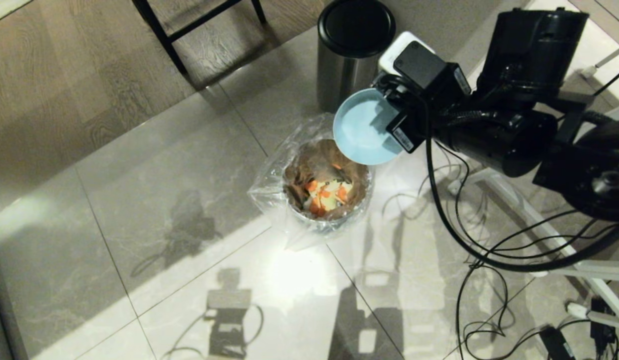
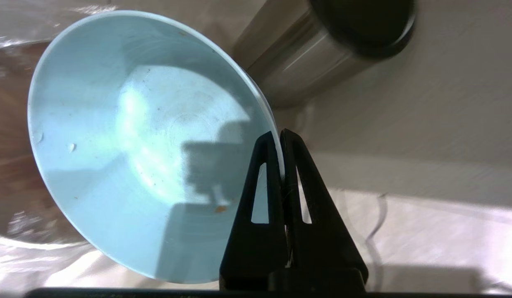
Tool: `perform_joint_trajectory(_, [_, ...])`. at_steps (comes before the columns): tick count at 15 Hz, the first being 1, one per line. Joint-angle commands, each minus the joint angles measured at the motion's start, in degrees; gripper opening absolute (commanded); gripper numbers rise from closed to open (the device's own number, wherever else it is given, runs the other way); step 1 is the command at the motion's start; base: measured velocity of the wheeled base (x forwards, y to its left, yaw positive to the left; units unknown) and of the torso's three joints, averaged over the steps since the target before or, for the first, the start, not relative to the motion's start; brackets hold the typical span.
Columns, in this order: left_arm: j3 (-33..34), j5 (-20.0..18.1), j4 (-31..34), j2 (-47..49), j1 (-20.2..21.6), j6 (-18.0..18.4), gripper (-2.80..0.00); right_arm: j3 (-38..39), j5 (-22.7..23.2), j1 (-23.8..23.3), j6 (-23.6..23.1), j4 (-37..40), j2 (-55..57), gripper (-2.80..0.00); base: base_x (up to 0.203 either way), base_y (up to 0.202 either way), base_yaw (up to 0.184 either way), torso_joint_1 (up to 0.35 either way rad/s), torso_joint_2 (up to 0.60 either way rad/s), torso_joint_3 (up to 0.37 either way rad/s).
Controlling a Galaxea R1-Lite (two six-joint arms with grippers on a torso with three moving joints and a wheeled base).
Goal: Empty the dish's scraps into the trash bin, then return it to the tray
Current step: Put the bowl back to the table
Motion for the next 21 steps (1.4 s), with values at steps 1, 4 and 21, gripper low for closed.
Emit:
perform_joint_trajectory(1, [0.0, 0.0, 0.0, 0.1, 0.0, -0.1, -2.8, 0.4, -0.1, -0.8, 1.4, 1.5, -0.6, -2.8, 0.0, 0.0, 0.0, 0.0, 0.0, 0.0])
perform_joint_trajectory(4, [0.0, 0.0, 0.0, 0.1, 0.0, -0.1, -2.8, 2.1, 0.0, -2.5, 8.8, 6.6, -2.2, -2.8, 0.0, 0.0, 0.0, 0.0, 0.0, 0.0])
perform_joint_trajectory(21, [0.0, 0.0, 0.0, 0.1, 0.0, -0.1, -2.8, 26.4, -0.1, -32.8, 37.5, 11.3, -14.0, -2.8, 0.0, 0.0, 0.0, 0.0, 0.0, 0.0])
